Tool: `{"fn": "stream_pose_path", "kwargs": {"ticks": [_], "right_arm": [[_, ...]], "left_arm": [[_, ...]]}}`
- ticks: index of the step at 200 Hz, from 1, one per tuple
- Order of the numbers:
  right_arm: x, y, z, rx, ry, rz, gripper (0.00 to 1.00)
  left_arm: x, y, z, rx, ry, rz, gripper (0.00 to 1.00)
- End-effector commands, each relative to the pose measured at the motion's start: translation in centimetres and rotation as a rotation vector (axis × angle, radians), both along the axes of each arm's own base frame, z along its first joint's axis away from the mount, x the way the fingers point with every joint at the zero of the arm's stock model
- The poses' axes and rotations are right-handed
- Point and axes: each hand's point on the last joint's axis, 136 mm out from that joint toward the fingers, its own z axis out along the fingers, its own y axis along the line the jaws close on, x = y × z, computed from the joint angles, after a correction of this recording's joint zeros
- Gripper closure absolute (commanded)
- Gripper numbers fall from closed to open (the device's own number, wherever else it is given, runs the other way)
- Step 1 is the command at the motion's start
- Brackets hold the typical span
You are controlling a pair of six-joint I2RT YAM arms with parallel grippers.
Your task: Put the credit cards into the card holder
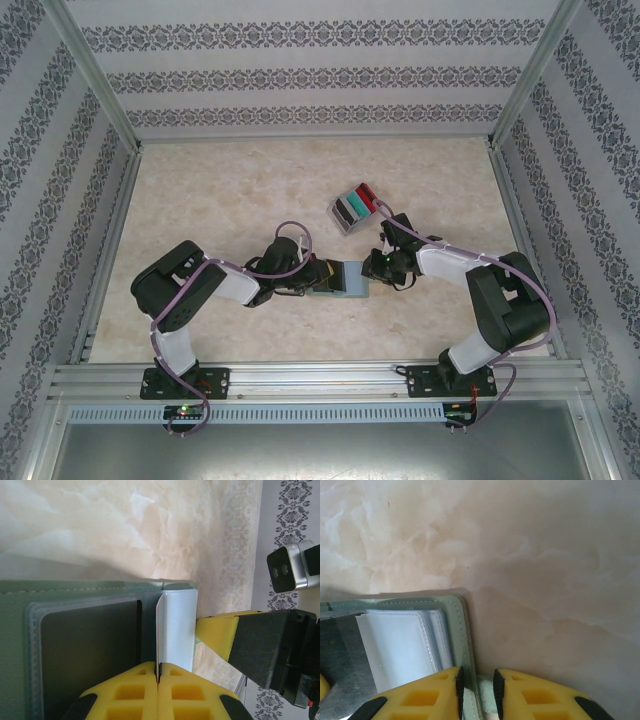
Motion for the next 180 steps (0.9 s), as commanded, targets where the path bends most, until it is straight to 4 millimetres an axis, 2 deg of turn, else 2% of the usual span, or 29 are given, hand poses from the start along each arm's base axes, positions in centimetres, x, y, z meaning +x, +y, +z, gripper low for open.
{"fn": "stream_pose_path", "kwargs": {"ticks": [1, 48, 85, 122, 166, 180], "right_arm": [[-1.0, -1.1, -2.2, -0.07, 0.06, 0.004, 0.74], [-1.0, -0.9, -2.1, -0.062, 0.059, 0.008, 0.74], [-1.1, -0.4, -2.3, -0.05, 0.062, 0.006, 0.74], [-1.4, -0.3, -2.3, -0.047, 0.063, 0.008, 0.73], [-1.4, -0.4, -2.2, -0.052, 0.061, 0.007, 0.73], [-1.4, -0.4, -2.3, -0.054, 0.061, 0.006, 0.73]], "left_arm": [[-1.8, 0.0, -0.8, 0.035, 0.037, -0.055, 1.0], [-1.7, 0.7, -0.3, 0.059, 0.038, -0.011, 1.0], [-0.5, -1.2, 0.0, 0.011, 0.018, -0.016, 1.0], [-0.3, -2.2, -0.6, -0.021, 0.027, -0.023, 1.0], [-0.9, -3.2, -0.8, 0.009, 0.043, -0.08, 0.96], [-1.1, -3.0, -0.8, 0.027, 0.048, -0.081, 0.89]]}}
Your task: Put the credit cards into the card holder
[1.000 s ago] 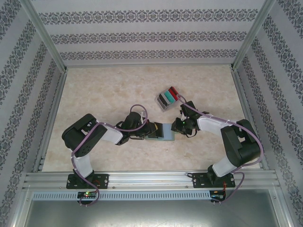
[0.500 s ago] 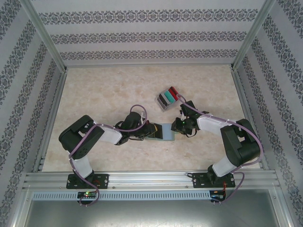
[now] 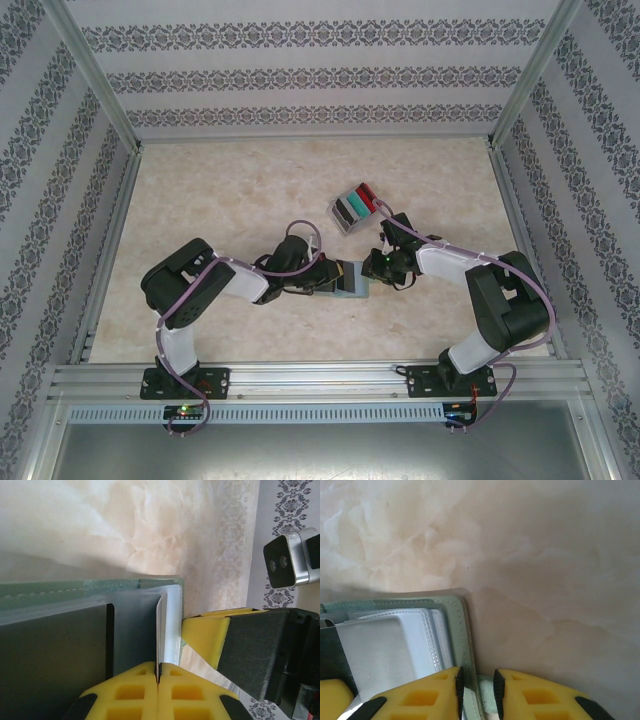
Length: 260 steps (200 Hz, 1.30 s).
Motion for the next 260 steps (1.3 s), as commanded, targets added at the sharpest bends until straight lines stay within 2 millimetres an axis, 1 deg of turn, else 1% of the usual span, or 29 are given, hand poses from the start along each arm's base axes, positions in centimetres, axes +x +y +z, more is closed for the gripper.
{"fn": "stream_pose_path", "kwargs": {"ticks": [1, 16, 25, 51, 78, 114, 124, 144, 185, 224, 235, 248, 260], "right_arm": [[-1.3, -0.5, -2.2, -0.055, 0.054, 0.005, 0.73], [-1.3, -0.5, -2.2, -0.054, 0.055, 0.002, 0.73], [-1.2, -0.5, -2.1, -0.055, 0.051, 0.001, 0.73], [-1.2, -0.5, -2.0, -0.055, 0.049, -0.003, 0.73], [-1.1, -0.4, -1.9, -0.051, 0.047, 0.001, 0.72], [-1.1, -0.4, -1.7, -0.051, 0.043, 0.006, 0.72], [-1.2, -0.4, -1.8, -0.052, 0.044, 0.007, 0.72], [-1.1, -0.3, -1.7, -0.045, 0.044, 0.004, 0.72], [-1.1, -0.1, -1.7, -0.038, 0.045, 0.008, 0.72], [-1.1, -0.1, -1.6, -0.038, 0.043, 0.005, 0.72], [-1.0, -0.1, -1.6, -0.038, 0.041, 0.004, 0.72], [-1.0, -0.2, -1.4, -0.039, 0.035, 0.001, 0.72], [-0.7, -0.1, -0.8, -0.034, 0.023, 0.0, 0.71]], "left_arm": [[-1.2, -0.4, -1.0, 0.045, 0.028, -0.046, 0.88], [-1.3, 0.0, -0.8, 0.064, 0.028, -0.039, 0.84], [-1.4, 0.4, -0.9, 0.085, 0.028, -0.038, 0.78], [-1.6, 1.0, -0.6, 0.133, 0.024, -0.039, 0.77], [-1.6, 1.5, 0.0, 0.15, 0.009, -0.033, 0.78], [-1.5, 0.6, 0.1, 0.121, 0.009, -0.062, 0.94], [-1.4, 0.4, -0.1, 0.122, 0.014, -0.062, 0.96], [-1.4, 0.3, -0.5, 0.122, 0.023, -0.063, 0.96], [-1.4, -0.9, -1.1, 0.092, 0.044, -0.102, 0.96], [-1.4, -1.5, -1.1, 0.083, 0.048, -0.13, 0.95], [-1.4, -1.4, -1.2, 0.095, 0.052, -0.131, 0.94], [-1.3, -1.2, -1.2, 0.103, 0.05, -0.123, 0.9], [-1.4, -0.7, -1.1, 0.112, 0.053, -0.108, 0.88]]}}
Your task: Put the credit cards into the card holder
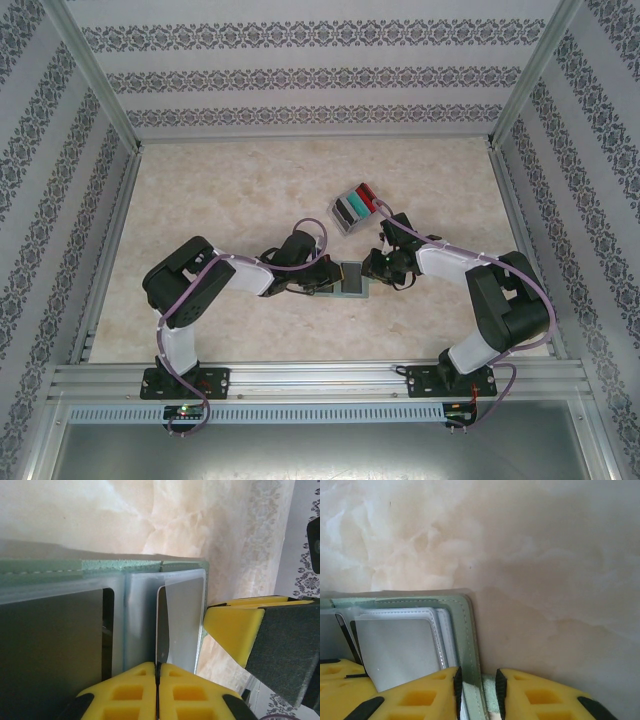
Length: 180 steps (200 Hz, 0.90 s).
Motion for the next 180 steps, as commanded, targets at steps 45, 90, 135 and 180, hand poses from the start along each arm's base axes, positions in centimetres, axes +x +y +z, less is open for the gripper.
{"fn": "stream_pose_path", "kwargs": {"ticks": [45, 90, 135, 180], "right_arm": [[2.0, -0.5, 5.1, -0.022, -0.133, 0.013, 0.63], [7.3, -2.9, 9.4, -0.096, -0.264, 0.006, 0.51], [16.7, -4.4, 10.9, -0.134, -0.335, 0.006, 0.32], [22.7, -3.1, 9.8, -0.107, -0.273, 0.072, 0.3]], "left_arm": [[-0.8, 1.5, 2.1, 0.079, -0.057, 0.01, 0.72], [0.3, 2.9, 4.6, 0.139, -0.115, 0.015, 0.55], [3.1, 4.2, 6.0, 0.151, -0.136, 0.082, 0.48], [5.5, 6.6, 7.1, 0.163, -0.136, 0.164, 0.47]]}}
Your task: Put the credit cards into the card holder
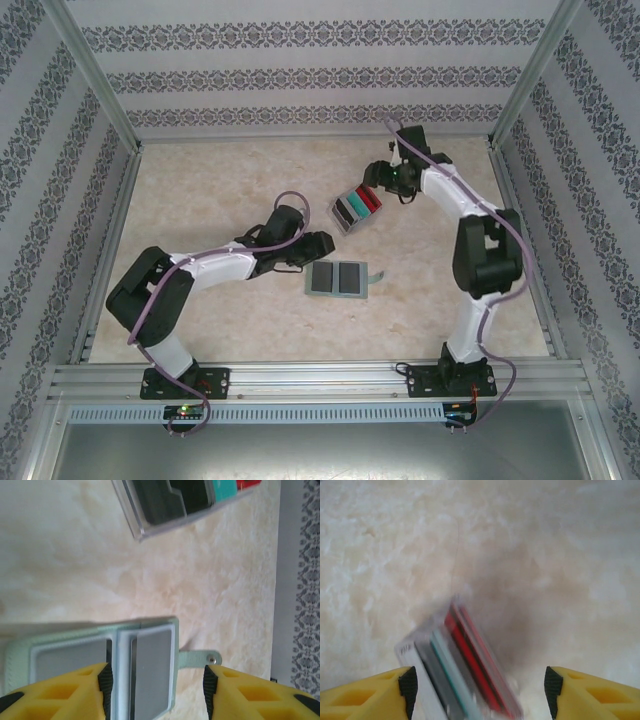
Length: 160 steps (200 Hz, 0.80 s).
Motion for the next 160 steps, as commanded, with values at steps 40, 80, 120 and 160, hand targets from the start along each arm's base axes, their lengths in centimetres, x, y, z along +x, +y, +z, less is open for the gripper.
{"fn": "stream_pose_path", "kwargs": {"ticks": [40, 80, 120, 160], "right_arm": [[2.3, 3.6, -2.7, 0.127, 0.111, 0.171, 0.29], [0.8, 6.2, -3.4, 0.237, 0.166, 0.247, 0.31], [-2.3, 8.8, -2.4, 0.326, 0.189, 0.323, 0.33], [-5.4, 10.7, -2.4, 0.313, 0.196, 0.345, 0.33]], "left_arm": [[1.7, 3.3, 0.7, 0.028, 0.0, 0.087, 0.45], [2.5, 4.6, 0.7, 0.034, 0.004, 0.113, 0.42], [4.2, 5.9, 0.6, 0.032, 0.006, 0.149, 0.4], [6.6, 5.6, -0.3, 0.019, 0.024, 0.162, 0.4]]}}
